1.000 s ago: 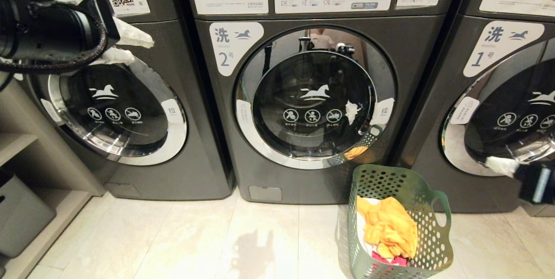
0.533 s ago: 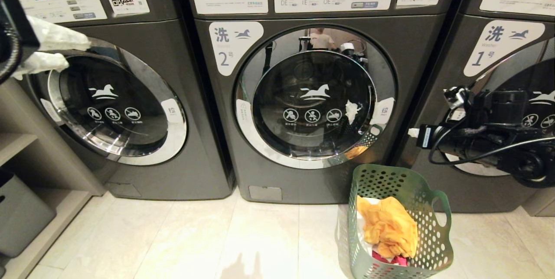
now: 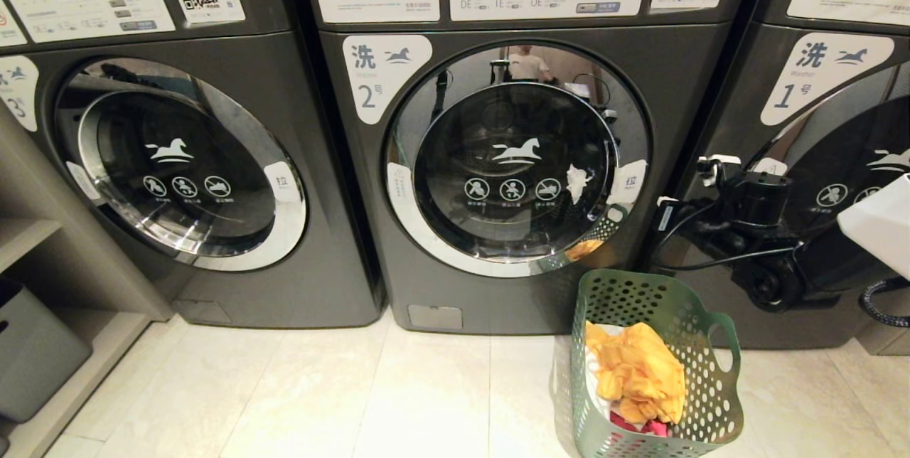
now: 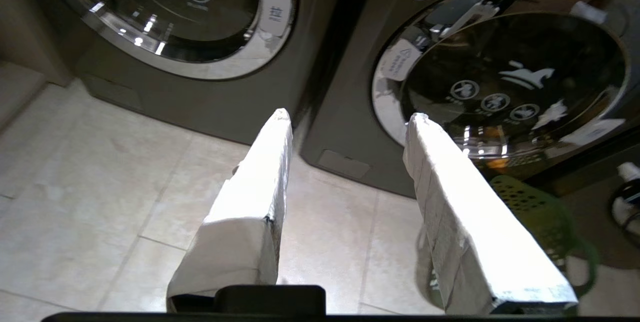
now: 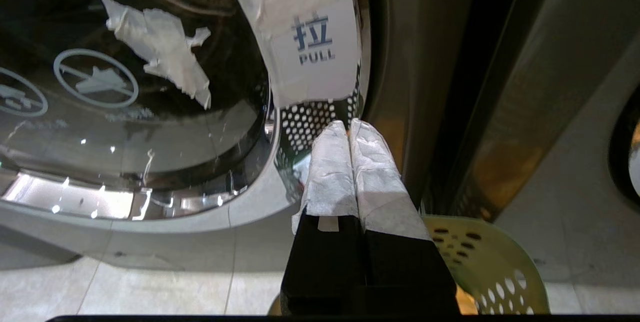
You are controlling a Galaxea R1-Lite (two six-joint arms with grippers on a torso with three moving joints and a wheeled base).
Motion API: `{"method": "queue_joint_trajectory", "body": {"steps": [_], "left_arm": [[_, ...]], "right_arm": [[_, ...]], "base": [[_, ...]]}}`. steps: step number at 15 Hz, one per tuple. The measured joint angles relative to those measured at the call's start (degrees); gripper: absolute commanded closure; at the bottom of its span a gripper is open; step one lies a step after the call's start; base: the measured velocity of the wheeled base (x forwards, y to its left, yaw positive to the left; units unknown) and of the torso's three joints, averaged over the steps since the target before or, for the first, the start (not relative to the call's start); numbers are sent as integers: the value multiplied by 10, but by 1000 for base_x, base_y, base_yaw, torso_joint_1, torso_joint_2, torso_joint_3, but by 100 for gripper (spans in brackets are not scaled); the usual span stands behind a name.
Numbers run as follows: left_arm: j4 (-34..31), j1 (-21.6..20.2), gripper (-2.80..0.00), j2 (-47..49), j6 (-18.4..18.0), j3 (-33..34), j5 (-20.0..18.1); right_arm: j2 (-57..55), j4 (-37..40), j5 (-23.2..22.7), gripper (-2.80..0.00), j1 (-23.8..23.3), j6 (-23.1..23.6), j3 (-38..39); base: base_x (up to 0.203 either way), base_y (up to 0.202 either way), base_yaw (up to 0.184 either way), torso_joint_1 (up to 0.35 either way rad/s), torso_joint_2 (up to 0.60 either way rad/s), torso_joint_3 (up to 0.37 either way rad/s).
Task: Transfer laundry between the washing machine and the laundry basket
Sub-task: Press the washing machine door tightly with the right hand
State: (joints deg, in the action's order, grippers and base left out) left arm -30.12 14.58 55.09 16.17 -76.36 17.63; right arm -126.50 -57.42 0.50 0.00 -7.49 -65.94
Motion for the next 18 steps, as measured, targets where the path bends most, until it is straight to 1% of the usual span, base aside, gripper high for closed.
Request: {"method": "queue_joint_trajectory", "body": {"steps": [2, 3, 4, 7, 12, 15, 18], "left_arm": [[-2, 0, 0, -41, -55, 41, 11], [-1, 0, 0, -58, -75, 56, 13], [-2, 0, 0, -74, -85, 69, 15], [-4, -1, 0, -106, -88, 82, 34], [-5, -1, 0, -145, -92, 104, 38], [-6, -6, 0, -176, -110, 123, 38], [-6, -8, 0, -209, -140, 135, 38]], "right_arm": [[-25, -1, 1, 0, 0, 2, -51], [-37, -1, -1, 0, 0, 2, -74], [-47, -1, -9, 0, 0, 0, -90], [-69, -2, -45, 0, 1, 2, -111], [-115, 1, -47, 0, 0, 14, -209], [-148, 4, -47, 0, 0, 24, -253], [-180, 7, -47, 0, 2, 34, -309]], "base": [[0, 0, 0, 0, 0, 0], [0, 0, 0, 0, 0, 0], [0, 0, 0, 0, 0, 0], [0, 0, 0, 0, 0, 0], [0, 0, 0, 0, 0, 0], [0, 0, 0, 0, 0, 0], [0, 0, 0, 0, 0, 0]]}}
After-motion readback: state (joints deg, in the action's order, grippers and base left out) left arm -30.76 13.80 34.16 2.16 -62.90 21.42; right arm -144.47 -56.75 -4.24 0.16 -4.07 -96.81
